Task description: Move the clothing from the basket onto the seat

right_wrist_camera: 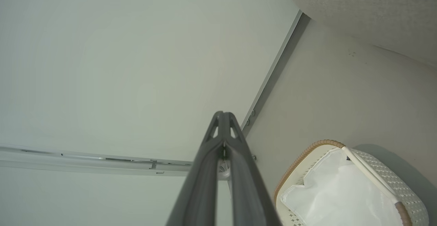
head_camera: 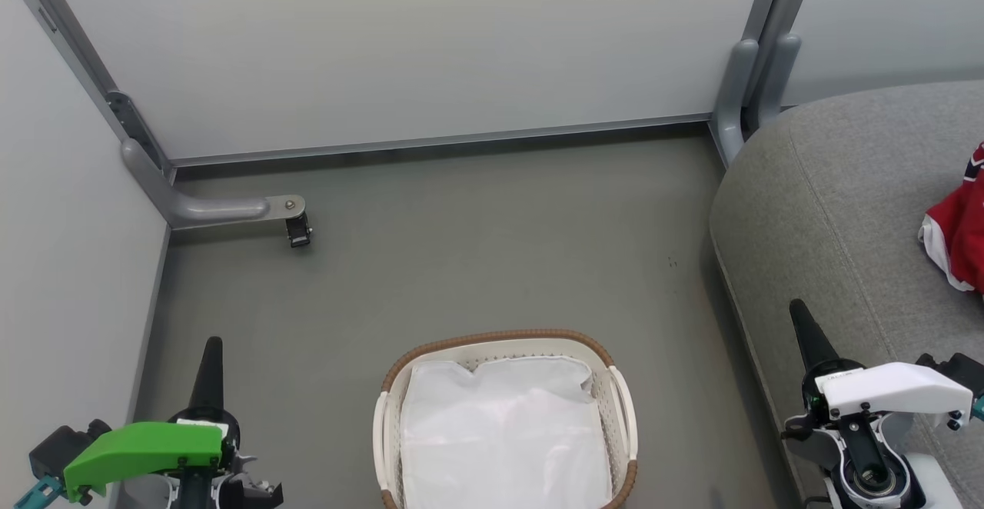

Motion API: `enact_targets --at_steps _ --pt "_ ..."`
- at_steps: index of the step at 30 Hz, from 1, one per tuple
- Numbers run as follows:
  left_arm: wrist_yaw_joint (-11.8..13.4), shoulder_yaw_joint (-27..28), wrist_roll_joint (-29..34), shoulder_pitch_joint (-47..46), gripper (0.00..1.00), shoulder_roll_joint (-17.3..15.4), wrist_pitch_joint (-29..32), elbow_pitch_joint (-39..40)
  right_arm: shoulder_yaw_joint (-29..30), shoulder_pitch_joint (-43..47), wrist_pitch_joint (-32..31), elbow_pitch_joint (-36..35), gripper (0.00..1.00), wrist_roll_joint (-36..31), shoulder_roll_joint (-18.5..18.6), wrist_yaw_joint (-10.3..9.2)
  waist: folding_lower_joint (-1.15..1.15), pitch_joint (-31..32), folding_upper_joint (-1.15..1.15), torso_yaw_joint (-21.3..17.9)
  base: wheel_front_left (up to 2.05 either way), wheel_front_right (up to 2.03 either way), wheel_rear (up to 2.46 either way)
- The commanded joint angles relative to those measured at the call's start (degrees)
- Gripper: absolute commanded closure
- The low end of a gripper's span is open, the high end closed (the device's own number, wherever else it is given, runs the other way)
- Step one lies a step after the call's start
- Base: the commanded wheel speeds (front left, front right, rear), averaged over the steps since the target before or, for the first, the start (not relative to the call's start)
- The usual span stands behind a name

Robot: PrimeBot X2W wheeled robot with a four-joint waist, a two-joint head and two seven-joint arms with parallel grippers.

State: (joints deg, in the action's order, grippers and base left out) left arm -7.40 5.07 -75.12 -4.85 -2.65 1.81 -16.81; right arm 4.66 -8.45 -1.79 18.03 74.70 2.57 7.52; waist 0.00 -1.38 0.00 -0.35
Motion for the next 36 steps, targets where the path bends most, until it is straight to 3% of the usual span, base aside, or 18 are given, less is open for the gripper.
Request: enact_targets --at_steps 1,36 --pt "-0.11 0.24 -1.41 -1.42 1.00 -0.31 0.37 0.69 0.27 0.73 -0.41 -0.78 1.00 1.41 0.32 -0.04 0.00 0.04 0.00 0.02 0.00 0.00 0.00" --pt "-0.15 1.49 -15.65 -1.74 1.00 -0.37 4.39 2.71 1.81 2.36 -4.44 -3.84 1.00 16.03 0.46 -0.03 0.00 1.04 0.00 0.30 0.00 0.00 0.00"
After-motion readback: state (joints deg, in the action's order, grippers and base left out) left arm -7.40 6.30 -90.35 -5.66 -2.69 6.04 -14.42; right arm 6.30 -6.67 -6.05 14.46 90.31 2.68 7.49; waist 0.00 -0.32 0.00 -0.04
